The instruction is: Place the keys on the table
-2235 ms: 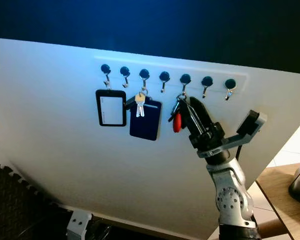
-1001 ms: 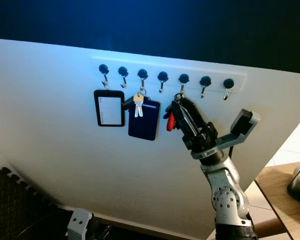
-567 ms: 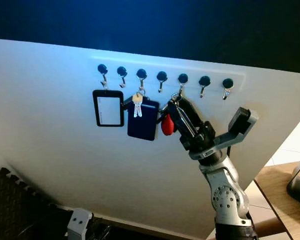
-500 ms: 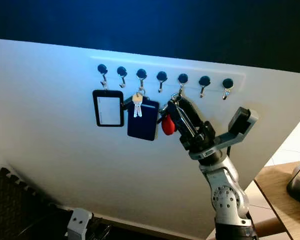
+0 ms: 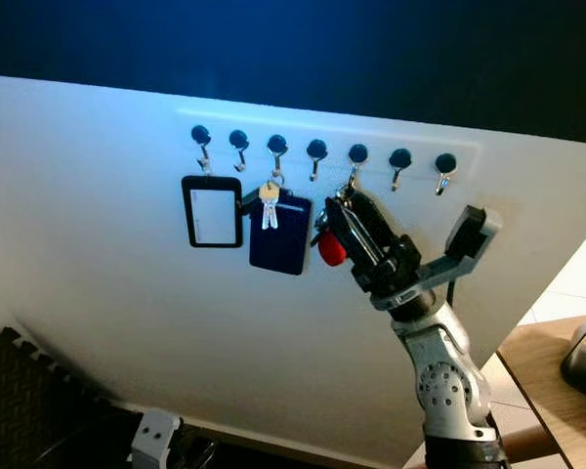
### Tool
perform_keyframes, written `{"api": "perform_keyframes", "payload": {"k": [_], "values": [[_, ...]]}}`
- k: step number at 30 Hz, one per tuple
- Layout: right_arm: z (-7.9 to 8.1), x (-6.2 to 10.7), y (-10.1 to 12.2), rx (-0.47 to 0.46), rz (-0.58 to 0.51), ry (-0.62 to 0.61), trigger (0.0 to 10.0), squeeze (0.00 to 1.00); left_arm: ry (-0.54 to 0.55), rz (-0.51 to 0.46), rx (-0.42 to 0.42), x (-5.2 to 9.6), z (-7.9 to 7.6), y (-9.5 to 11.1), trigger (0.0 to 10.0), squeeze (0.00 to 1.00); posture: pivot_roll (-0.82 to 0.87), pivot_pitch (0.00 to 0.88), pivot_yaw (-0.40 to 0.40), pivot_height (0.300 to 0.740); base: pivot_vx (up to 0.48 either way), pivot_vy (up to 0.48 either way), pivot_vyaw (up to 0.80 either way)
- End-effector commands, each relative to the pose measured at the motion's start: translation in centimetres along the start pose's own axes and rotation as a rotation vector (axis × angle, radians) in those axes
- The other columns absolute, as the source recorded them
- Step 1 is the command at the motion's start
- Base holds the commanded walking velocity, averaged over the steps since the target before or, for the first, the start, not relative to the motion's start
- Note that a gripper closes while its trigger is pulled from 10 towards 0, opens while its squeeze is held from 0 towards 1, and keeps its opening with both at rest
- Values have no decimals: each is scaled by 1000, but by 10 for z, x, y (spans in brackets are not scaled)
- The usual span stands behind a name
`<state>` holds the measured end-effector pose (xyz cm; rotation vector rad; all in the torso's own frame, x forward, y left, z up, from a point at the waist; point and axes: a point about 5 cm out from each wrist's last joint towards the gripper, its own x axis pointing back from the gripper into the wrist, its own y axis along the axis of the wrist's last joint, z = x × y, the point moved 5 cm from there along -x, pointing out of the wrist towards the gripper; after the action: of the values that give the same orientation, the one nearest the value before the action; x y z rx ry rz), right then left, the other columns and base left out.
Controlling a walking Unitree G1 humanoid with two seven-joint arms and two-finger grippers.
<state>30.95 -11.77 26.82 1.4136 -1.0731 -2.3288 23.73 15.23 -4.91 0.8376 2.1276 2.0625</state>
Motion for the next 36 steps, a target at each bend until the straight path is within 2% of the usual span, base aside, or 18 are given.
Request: {"api": "perform_keyframes", "payload": {"k": [1,12,15,18,20,24,32,34,36], "values": [[-2,3,0,2,-1,-17,10000,0,-9,16,-4,3,-1,-4,10000,0,80,90,-29,740,0,0,0],[-9,10,-14,51,104,-65,10000,0,-7,23,-4,5,-1,-6,10000,0,81,91,-30,740,0,0,0],[8,13,-20,-2,133,32,10000,0,-7,27,-3,5,-1,-7,10000,0,81,92,-29,740,0,0,0],[11,13,-20,-9,131,44,10000,0,-7,27,-3,5,-1,-7,10000,0,81,92,-29,740,0,0,0],[25,7,-14,-54,88,109,10000,0,-8,30,-2,4,-1,-8,10000,0,79,92,-29,740,0,0,0],[28,3,-15,-55,86,122,10000,0,-7,34,0,4,-1,-8,10000,0,81,92,-30,740,0,0,0],[26,4,-20,-43,110,109,10000,0,0,48,5,5,1,-12,10000,0,83,93,-35,740,0,0,0],[12,7,-22,15,129,32,10000,0,2,52,8,6,1,-14,10000,0,82,94,-34,740,0,0,0],[0,4,-8,36,50,-38,10000,0,1,54,9,6,1,-14,10000,0,81,94,-33,740,0,0,0]]}}
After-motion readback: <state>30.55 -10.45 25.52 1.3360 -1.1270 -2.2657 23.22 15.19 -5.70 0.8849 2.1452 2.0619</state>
